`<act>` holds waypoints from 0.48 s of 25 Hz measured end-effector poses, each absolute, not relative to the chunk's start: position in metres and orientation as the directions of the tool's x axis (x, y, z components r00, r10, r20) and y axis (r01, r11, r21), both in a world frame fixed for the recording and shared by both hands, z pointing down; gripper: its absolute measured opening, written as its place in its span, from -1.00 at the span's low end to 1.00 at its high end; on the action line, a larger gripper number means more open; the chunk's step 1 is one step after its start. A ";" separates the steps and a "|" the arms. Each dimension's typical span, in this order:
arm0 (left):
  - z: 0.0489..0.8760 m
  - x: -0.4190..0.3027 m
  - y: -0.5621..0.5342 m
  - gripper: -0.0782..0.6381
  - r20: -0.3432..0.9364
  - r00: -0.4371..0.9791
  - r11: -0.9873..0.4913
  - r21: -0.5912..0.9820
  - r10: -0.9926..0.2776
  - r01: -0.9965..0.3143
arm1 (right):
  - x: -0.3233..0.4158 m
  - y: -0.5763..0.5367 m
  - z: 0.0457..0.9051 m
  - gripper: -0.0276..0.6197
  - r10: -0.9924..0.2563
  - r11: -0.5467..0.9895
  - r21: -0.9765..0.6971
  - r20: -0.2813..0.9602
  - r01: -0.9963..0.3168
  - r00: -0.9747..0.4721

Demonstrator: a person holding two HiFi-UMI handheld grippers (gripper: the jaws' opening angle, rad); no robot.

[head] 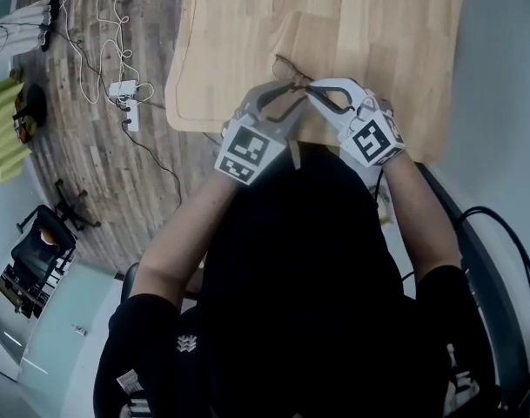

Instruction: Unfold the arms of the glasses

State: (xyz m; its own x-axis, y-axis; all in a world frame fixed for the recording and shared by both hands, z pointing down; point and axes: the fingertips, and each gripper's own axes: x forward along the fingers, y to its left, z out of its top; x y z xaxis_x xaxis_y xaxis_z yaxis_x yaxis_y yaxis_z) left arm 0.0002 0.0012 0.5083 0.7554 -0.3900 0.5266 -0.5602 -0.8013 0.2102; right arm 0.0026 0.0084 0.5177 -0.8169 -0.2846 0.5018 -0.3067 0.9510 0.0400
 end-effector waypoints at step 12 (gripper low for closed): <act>0.491 0.025 0.025 -0.46 0.514 0.765 -0.828 0.170 -0.388 -0.535 | 0.061 0.036 0.531 -0.79 -0.350 0.922 0.048 0.529 -0.385 -0.773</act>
State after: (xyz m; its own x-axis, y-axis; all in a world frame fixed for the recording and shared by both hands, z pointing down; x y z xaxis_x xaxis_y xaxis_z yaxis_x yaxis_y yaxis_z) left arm 0.0253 0.0248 0.4912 0.7646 -0.3884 0.5144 -0.5349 -0.8276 0.1702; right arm 0.0606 0.0362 0.5312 -0.7727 -0.3503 0.5293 -0.3851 0.9216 0.0478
